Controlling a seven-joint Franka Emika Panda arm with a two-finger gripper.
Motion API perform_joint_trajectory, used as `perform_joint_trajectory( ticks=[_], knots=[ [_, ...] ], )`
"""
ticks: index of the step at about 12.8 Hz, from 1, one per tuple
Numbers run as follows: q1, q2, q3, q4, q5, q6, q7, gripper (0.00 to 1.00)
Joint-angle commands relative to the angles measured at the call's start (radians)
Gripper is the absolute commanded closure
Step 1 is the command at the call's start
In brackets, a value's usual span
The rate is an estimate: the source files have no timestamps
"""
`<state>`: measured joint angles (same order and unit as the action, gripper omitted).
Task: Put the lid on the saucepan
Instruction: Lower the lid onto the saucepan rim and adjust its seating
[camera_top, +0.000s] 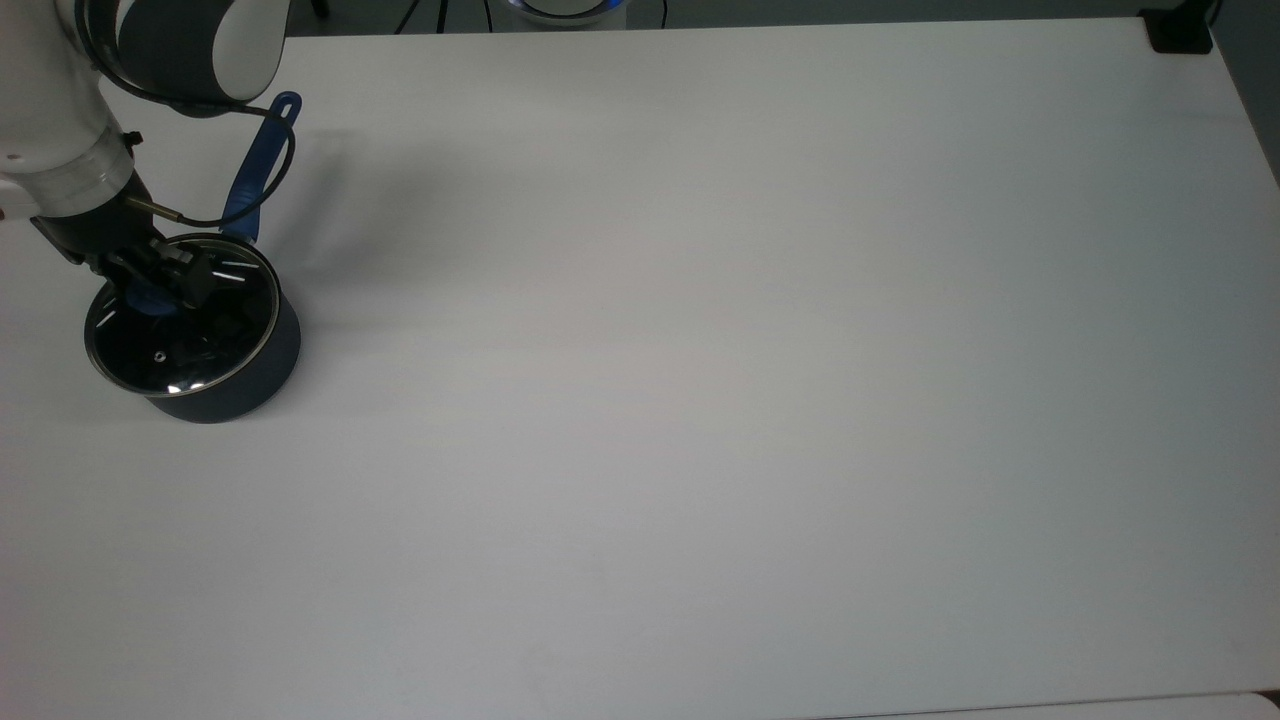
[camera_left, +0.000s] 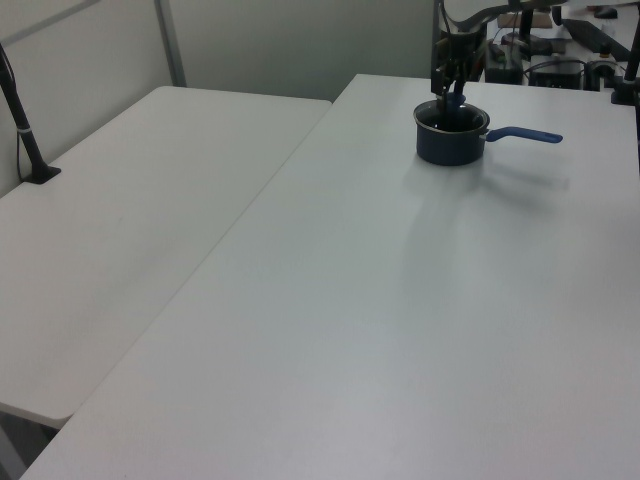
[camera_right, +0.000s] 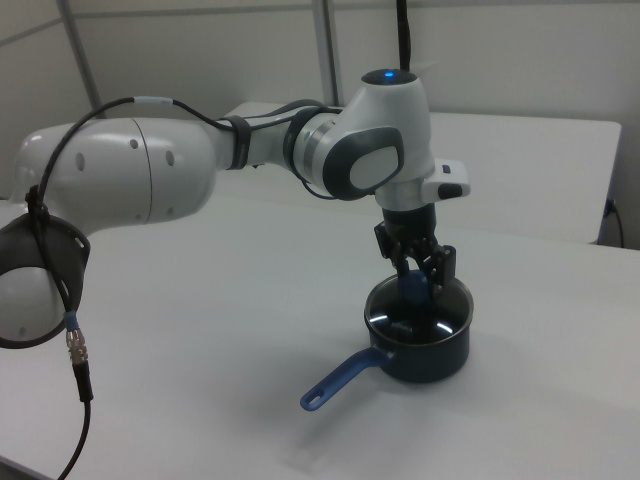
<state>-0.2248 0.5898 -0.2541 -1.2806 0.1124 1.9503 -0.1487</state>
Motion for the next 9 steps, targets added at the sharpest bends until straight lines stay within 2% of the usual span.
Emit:
perform_joint_trajectory(
  ticks=[1, 5, 7, 9],
  knots=[
    [0.022, -0.005, -0.024, -0.055, -0.029, -0.045, -0.015, 0.67],
    [0.028, -0.005, -0.022, -0.06, -0.04, -0.047, -0.014, 0.65],
    [0.028, -0.005, -0.022, -0.075, -0.04, -0.036, 0.029, 0.0],
    [0.031, -0.008, -0.022, -0.077, -0.04, -0.036, 0.034, 0.0]
  ],
)
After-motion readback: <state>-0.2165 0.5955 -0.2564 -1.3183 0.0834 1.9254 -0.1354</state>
